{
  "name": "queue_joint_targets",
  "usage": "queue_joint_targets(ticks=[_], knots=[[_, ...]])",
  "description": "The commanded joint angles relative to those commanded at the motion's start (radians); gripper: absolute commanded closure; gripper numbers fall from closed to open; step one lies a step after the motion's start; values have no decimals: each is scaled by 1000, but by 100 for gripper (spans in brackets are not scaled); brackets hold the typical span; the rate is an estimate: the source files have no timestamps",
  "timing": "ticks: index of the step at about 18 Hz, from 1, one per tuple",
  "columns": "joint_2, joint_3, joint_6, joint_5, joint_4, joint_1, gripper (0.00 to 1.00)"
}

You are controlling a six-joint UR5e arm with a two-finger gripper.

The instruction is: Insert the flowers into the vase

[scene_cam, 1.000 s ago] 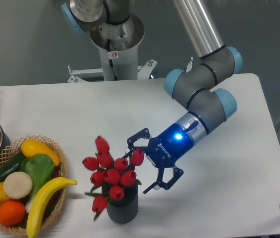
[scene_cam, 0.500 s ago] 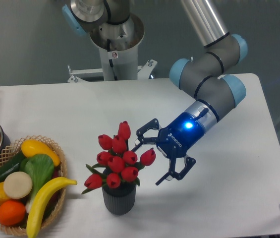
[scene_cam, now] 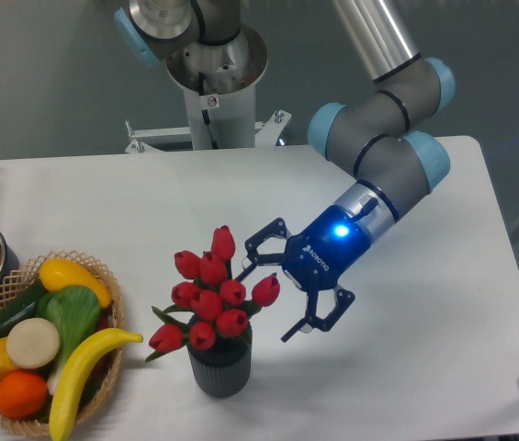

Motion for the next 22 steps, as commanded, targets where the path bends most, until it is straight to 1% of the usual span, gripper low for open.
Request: queue_joint_targets(ticks=[2,5,7,10,14,16,17,20,22], knots=[[8,3,0,20,-3,-9,0],[26,-3,0,116,-3,-14,0],[35,0,-9,153,-3,-14,0],[49,6,-75,161,-2,-14,0],[84,0,-95,164,-5,-11,0],[97,6,-98,173,-2,6,0],[100,9,-95,195,-2,26,0],[133,14,-94,288,0,86,0],[138,34,-81,383,0,109,0]])
